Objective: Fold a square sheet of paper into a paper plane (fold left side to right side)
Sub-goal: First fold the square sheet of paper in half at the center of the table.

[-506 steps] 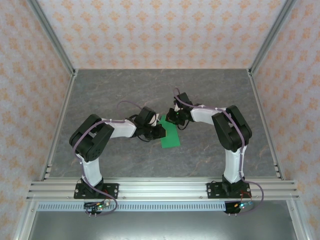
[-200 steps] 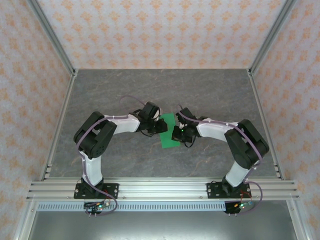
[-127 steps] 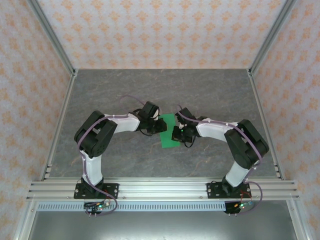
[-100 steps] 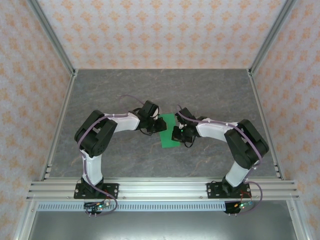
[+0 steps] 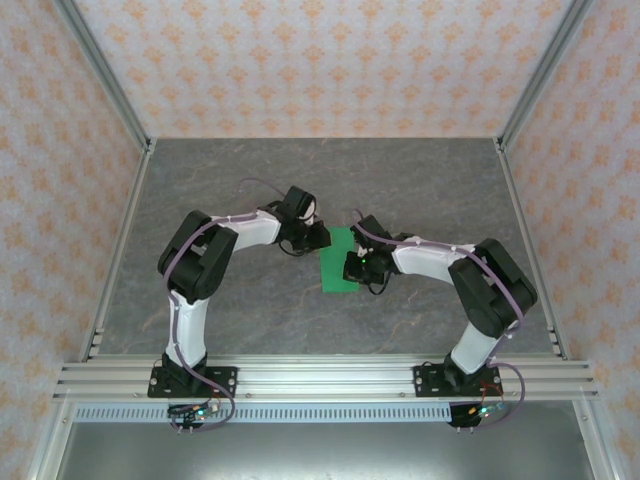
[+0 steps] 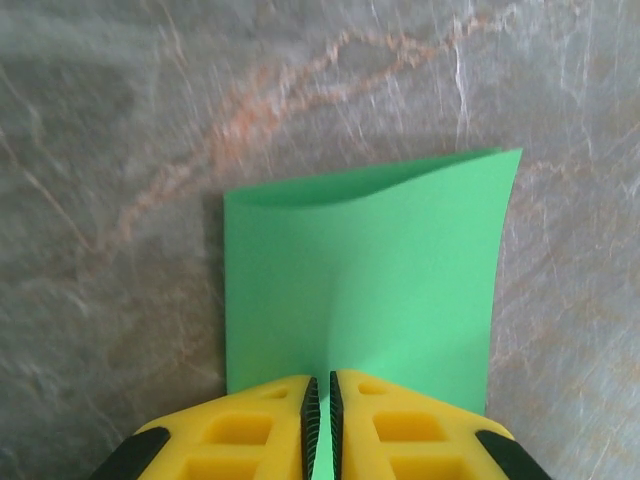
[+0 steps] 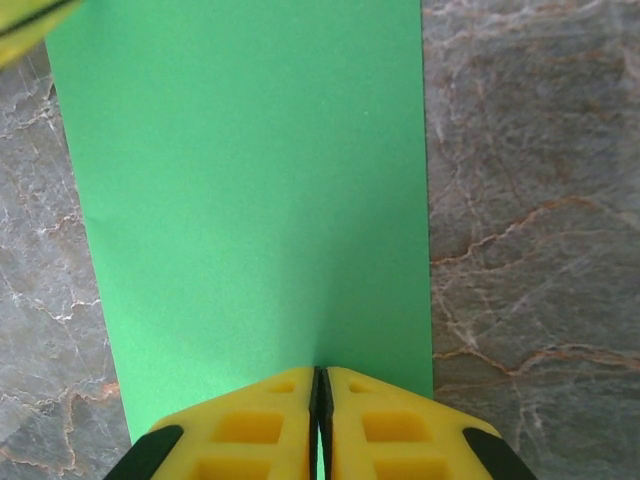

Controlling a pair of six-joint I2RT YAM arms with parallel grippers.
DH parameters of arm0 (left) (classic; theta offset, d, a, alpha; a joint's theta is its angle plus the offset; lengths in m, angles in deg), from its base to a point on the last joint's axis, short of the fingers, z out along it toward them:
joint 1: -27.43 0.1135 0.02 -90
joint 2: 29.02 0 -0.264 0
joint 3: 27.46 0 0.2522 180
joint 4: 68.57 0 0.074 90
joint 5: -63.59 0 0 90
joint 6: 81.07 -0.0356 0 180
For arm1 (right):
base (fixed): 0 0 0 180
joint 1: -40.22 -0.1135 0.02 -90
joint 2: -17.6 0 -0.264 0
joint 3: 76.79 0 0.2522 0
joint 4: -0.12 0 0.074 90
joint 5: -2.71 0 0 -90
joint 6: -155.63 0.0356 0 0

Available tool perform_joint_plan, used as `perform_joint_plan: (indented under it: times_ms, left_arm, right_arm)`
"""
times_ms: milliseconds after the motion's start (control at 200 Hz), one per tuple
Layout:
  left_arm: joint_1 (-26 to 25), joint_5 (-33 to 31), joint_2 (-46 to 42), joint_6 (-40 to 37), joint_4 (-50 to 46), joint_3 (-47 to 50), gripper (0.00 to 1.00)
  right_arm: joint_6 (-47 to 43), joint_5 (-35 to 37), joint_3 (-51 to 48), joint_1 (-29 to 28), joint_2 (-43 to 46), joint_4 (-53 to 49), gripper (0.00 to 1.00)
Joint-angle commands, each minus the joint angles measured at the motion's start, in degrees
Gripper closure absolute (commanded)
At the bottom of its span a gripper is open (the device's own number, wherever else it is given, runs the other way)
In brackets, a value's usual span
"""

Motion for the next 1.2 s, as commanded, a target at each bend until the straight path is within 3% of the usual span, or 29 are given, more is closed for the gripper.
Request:
perform_joint_plan:
  times_ms: [0,400,686,816,1026,1196]
  left_arm:
    - [4.3,-8.1,2.9,-2.3,-2.0,-3.3,0.83]
    - [7.3,-7.6,8.4,-3.1,-5.3,-11.9,0.83]
    - [7.9,-6.9,-0.4,-4.7,-4.5,-8.8,0.78]
    - [7.9,-6.5,-8.1,-4.3,-2.9,-3.8,0.73]
    - [6.7,-3.4,-20.7,-0.3,3.9,10.6,0.67]
    - [1.0,0.9,-20.3,2.1,8.4,14.4,0.67]
  right_arm:
    - [-1.0,3.8,-3.0,-0.1,-2.3,-9.1,0.88]
    - [-0.4,2.8,-3.6,-0.1,-1.3,-8.4,0.88]
    - [3.1,-3.2,-5.4,-1.5,3.9,2.0,0.86]
    - [2.8,-1.9,-3.5,-2.1,8.4,2.0,0.8]
    - [-3.1,10.1,0.7,-1.8,13.5,-6.7,0.52]
    - [-3.1,9.6,0.6,0.3,13.5,-6.1,0.42]
